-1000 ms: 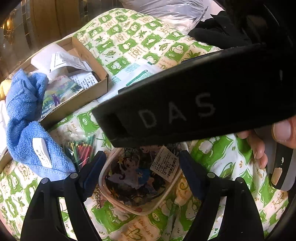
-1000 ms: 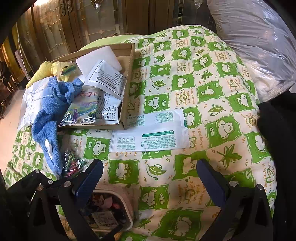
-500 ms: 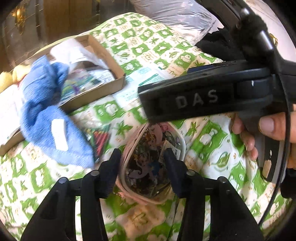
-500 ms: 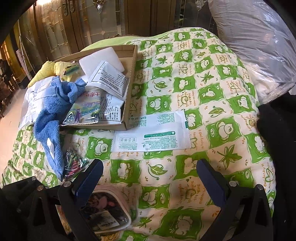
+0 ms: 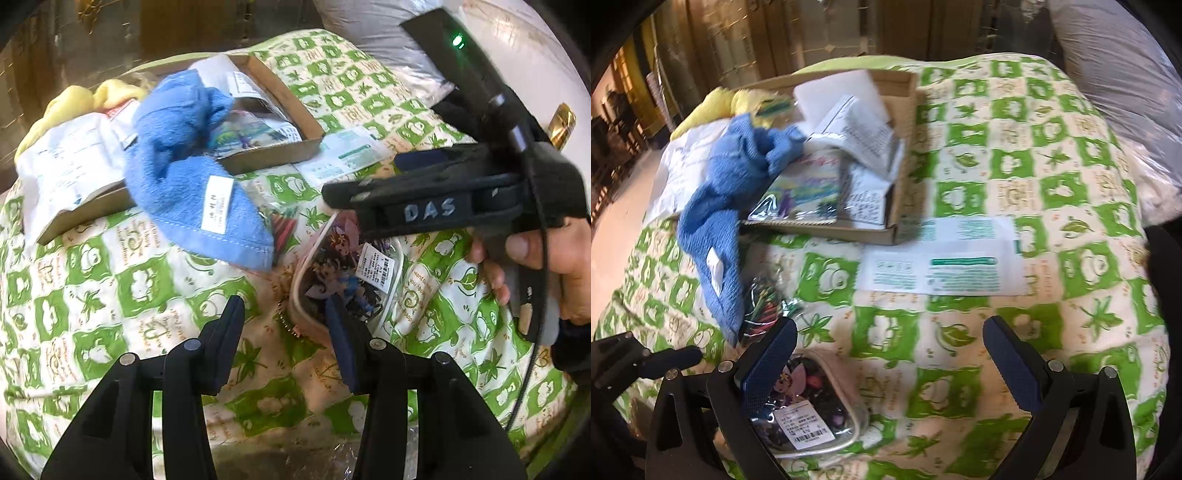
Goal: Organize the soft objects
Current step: 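Grasp the pink box with the left tool while the right tool grasps the bag of colourful bands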
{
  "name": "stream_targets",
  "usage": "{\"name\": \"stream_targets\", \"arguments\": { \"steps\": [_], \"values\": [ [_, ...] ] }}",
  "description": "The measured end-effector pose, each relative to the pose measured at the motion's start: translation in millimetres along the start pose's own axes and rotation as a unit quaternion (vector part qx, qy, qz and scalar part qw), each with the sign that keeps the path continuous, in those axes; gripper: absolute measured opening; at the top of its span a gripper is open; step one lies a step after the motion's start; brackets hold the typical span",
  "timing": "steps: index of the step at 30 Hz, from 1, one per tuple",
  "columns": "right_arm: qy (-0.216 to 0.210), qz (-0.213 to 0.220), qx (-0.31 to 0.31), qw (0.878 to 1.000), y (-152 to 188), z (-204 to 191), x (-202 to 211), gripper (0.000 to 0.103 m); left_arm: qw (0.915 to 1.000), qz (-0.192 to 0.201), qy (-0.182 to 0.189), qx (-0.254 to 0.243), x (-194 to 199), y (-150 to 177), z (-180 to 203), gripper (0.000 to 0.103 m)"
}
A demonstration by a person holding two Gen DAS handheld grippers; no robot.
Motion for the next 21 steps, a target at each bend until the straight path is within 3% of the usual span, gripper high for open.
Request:
{"name": "stream_targets", "arguments": {
  "steps": [6, 13, 16, 18, 21],
  "values": [
    [-0.004, -0.023, 0.022, 0.999, -8.5, -12.3, -22.3, 0.102, 0.9999, 0.003, -0.007, 0.009, 1.0, -0.3, 0.3, 0.044],
    [-0.054, -0.026, 0.044, 0.997, -15.1, -37.7, -37.1, 0.102, 0.9996, -0.001, -0.013, 0.023, 8.4, 6.7, -9.0, 0.044],
    [-0.074, -0.035, 0.054, 0.995, -15.7, -49.7, -46.4, 0.095, 0.9995, -0.008, -0.019, 0.024, 9.3, 12.2, -12.7, 0.044],
    [-0.082, -0.045, 0.058, 0.994, -15.7, -57.1, -55.1, 0.082, 0.9994, -0.012, -0.022, 0.022, 7.6, 14.0, -12.6, 0.044],
    [-0.082, -0.048, 0.067, 0.993, -15.4, -60.6, -64.1, 0.078, 0.9995, -0.013, -0.023, 0.016, 6.5, 15.3, -11.2, 0.044]
  ]
}}
Point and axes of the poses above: each gripper's, at about its wrist camera, not at the fingertips, and x roughly against the way its jaws point, z to its right, y to its underside, the point moved 3 cm from there along -x, roughly the way its jaws point, and after that the axes turned 11 degrees about -y, right-handed, at the moved point
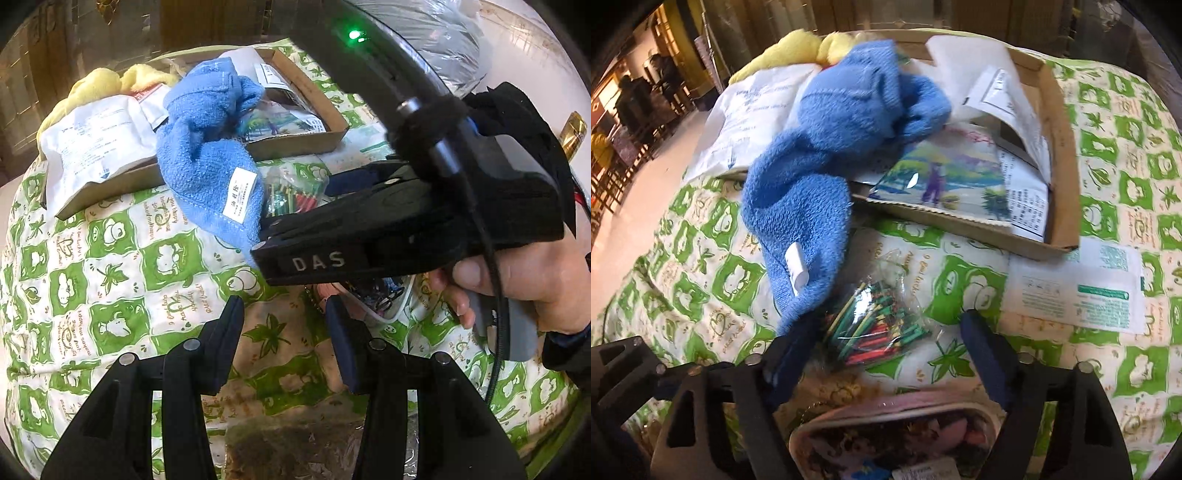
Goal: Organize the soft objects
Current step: 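Grasp the pink box with the left tool while the right tool grasps the bag of colourful bands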
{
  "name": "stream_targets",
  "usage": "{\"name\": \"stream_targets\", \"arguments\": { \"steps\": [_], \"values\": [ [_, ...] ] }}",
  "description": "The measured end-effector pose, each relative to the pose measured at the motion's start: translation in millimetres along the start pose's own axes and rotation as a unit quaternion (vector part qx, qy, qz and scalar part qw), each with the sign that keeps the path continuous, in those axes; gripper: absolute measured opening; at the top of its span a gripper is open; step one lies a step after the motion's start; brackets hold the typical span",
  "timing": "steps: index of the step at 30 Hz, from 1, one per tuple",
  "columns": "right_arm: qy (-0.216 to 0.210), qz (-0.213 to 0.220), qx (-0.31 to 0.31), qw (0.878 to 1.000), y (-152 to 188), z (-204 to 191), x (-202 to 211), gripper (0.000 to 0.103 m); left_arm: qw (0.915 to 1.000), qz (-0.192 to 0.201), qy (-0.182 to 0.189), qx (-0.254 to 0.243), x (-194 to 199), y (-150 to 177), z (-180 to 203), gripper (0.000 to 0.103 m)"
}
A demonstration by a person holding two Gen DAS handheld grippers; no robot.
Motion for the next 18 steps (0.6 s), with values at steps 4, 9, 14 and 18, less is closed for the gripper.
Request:
{"name": "stream_targets", "arguments": {
  "steps": [4, 9, 14, 18],
  "values": [
    [0.010, 0.005, 0.005, 1.000, 2.4, 8.8, -1.0, 0.056, 1.0000, -0.001, 0.001, 0.002, -1.4, -0.6, -0.6, 0.044],
    [0.019, 0.018, -0.020, 0.999, 8.2, 30.2, 10.6, 0.026, 0.9998, 0.015, 0.011, 0.000, 3.9, -4.5, 4.0, 0.044],
    [0.027, 0.022, -0.062, 0.997, 15.8, 56.6, 22.0, 0.022, 0.9979, 0.037, 0.044, -0.030, 14.4, -15.5, 22.7, 0.063],
    [0.026, 0.024, -0.074, 0.997, 16.6, 63.8, 24.1, 0.022, 0.9952, 0.054, 0.038, -0.073, 16.6, -24.9, 42.0, 0.069]
  ]
}}
Point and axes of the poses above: each gripper's, at about its wrist camera, not at the fingertips, and x roughly against the way its jaws point, z to its right, y to its underside, the point moved 3 cm from there along -x, roughly the way its jaws point, and after that the axes turned 11 degrees about -y, right-handed, at the moved point
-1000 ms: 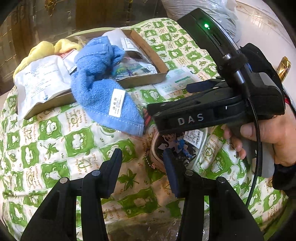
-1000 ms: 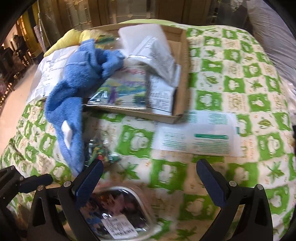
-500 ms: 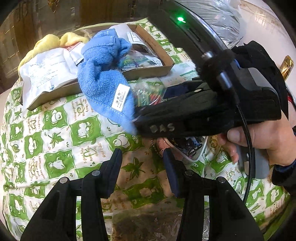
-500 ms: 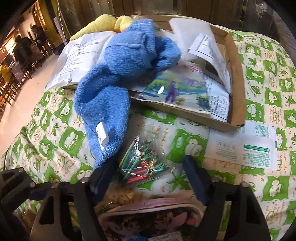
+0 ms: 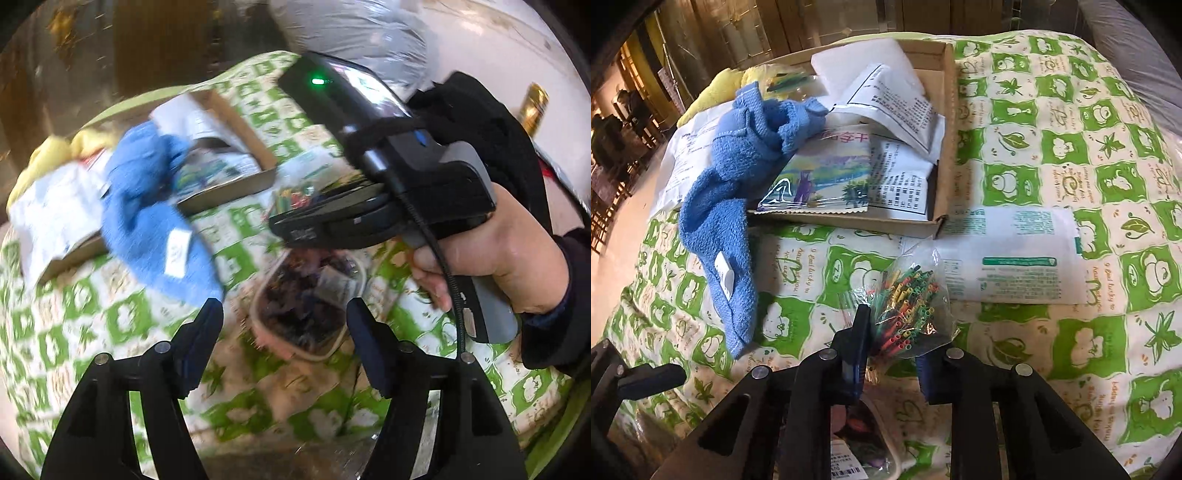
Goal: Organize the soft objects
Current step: 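Grasp the pink box with the left tool while the right tool grasps the bag of colourful bands, then lift the pink box and band bag off the bed with both tools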
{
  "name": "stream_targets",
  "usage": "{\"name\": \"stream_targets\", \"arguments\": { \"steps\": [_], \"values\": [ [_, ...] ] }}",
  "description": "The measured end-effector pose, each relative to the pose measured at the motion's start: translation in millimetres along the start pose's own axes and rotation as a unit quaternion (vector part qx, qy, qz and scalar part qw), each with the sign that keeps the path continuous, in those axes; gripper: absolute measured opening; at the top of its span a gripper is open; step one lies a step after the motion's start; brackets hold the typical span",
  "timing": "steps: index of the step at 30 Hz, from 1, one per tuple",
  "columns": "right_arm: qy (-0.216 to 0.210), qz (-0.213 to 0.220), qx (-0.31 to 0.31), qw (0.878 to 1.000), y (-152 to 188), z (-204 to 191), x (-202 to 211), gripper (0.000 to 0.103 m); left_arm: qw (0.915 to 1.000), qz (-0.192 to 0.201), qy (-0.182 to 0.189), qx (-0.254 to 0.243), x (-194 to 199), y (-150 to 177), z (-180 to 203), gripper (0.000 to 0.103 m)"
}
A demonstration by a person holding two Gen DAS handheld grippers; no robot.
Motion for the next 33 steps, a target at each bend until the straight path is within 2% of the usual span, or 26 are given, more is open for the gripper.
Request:
{"name": "stream_targets", "arguments": {
  "steps": [4, 9, 11, 17, 20, 29, 33],
  "values": [
    [-0.004, 0.001, -0.009, 1.000, -0.3, 6.1, 1.0, 0.022, 0.9997, -0.020, 0.001, -0.016, -14.8, 0.1, 6.0, 0.069],
    [-0.015, 0.002, -0.023, 1.000, 5.6, 16.8, 20.0, 0.020, 0.9965, -0.044, -0.014, -0.070, -32.9, 18.3, 21.4, 0.069],
    [-0.016, 0.001, -0.023, 1.000, 5.8, 19.5, 25.1, 0.020, 0.9958, -0.050, -0.011, -0.076, -38.2, 19.5, 23.6, 0.069],
    [-0.009, -0.001, -0.019, 1.000, 7.0, 15.8, 28.5, 0.017, 0.9962, -0.049, -0.002, -0.073, -55.1, 4.3, 31.1, 0.075],
    [-0.012, 0.000, -0.029, 1.000, 7.6, 18.6, 28.8, 0.017, 0.9953, -0.045, -0.011, -0.085, -60.3, 2.5, 36.6, 0.077],
    [-0.012, -0.001, -0.040, 0.999, 4.4, 19.4, 23.6, 0.017, 0.9937, -0.040, -0.032, -0.100, -73.9, -4.7, 39.6, 0.075],
    [-0.009, 0.001, -0.040, 0.999, 4.6, 19.5, 23.2, 0.017, 0.9945, -0.034, -0.045, -0.088, -55.5, 11.3, 40.4, 0.072]
  ]
}}
Point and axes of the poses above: each gripper's, at about its wrist camera, not at the fingertips, and x roughly against the way its jaws point, z to its right, y to its underside, the point moved 3 cm from there along -x, roughly the way its jaws point, and after that the axes turned 11 degrees about -y, right-handed, at the moved point
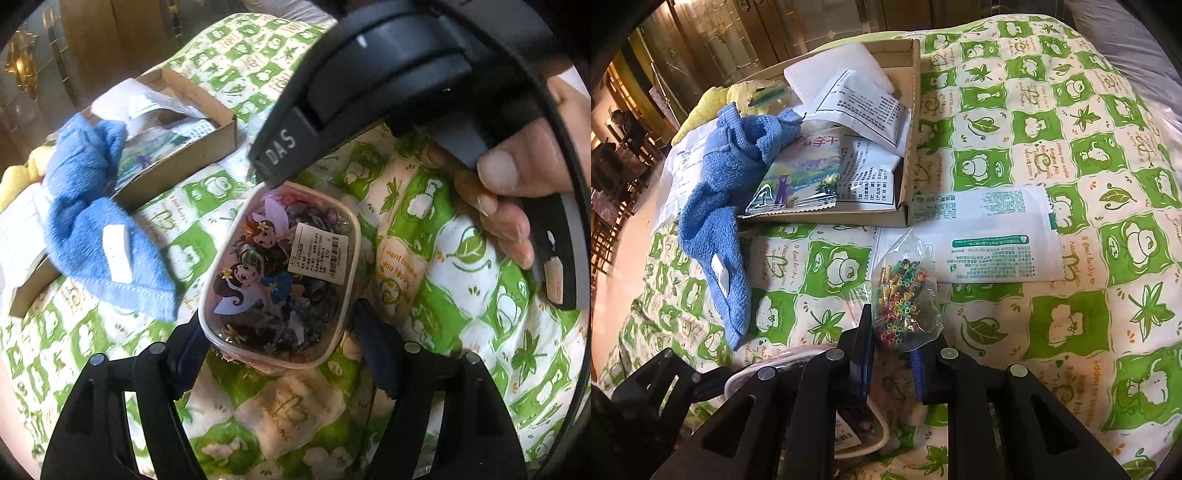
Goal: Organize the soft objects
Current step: 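Lift the pink box and band bag off the bed with both tools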
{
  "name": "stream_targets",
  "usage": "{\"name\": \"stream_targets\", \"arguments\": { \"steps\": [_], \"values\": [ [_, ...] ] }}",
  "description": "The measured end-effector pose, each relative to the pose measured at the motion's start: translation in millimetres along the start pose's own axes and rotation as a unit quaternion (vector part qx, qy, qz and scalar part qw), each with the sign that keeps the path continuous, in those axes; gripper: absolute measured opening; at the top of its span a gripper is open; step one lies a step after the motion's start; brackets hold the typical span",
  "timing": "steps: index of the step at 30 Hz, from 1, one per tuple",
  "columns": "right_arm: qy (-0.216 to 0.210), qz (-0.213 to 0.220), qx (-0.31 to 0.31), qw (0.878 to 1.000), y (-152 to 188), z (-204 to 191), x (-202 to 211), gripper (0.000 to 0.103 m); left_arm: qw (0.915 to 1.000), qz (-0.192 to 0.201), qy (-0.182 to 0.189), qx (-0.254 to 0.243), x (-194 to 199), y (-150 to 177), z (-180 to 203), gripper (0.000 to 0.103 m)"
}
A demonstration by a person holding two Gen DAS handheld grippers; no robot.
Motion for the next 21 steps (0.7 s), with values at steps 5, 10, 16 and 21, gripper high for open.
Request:
{"name": "stream_targets", "arguments": {
  "steps": [5, 10, 16, 21],
  "values": [
    [0.012, 0.010, 0.007, 1.000, 1.6, -3.8, 3.4, 0.017, 0.9995, -0.006, -0.005, 0.032, 9.8, 10.1, -13.8, 0.071],
    [0.031, 0.024, 0.023, 0.999, 3.1, -12.3, 7.6, 0.017, 0.9958, 0.000, -0.006, 0.092, 18.3, 13.0, -42.0, 0.071],
    [0.054, 0.039, 0.037, 0.997, 5.2, -19.4, 14.7, 0.017, 0.9916, 0.020, -0.014, 0.127, 28.9, 18.0, -61.9, 0.071],
    [0.088, 0.058, 0.067, 0.992, 8.1, -34.2, 22.7, 0.017, 0.9897, 0.031, -0.021, 0.138, 43.5, 22.0, -73.6, 0.071]
  ]
}}
Point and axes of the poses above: each gripper's, at about its wrist camera, not at the fingertips, and x roughly against the way its jaws point, z to its right, y to its underside, the point moved 3 cm from there along -x, roughly the way its jaws point, and after that the axes turned 11 degrees about -y, right-handed, at the moved point
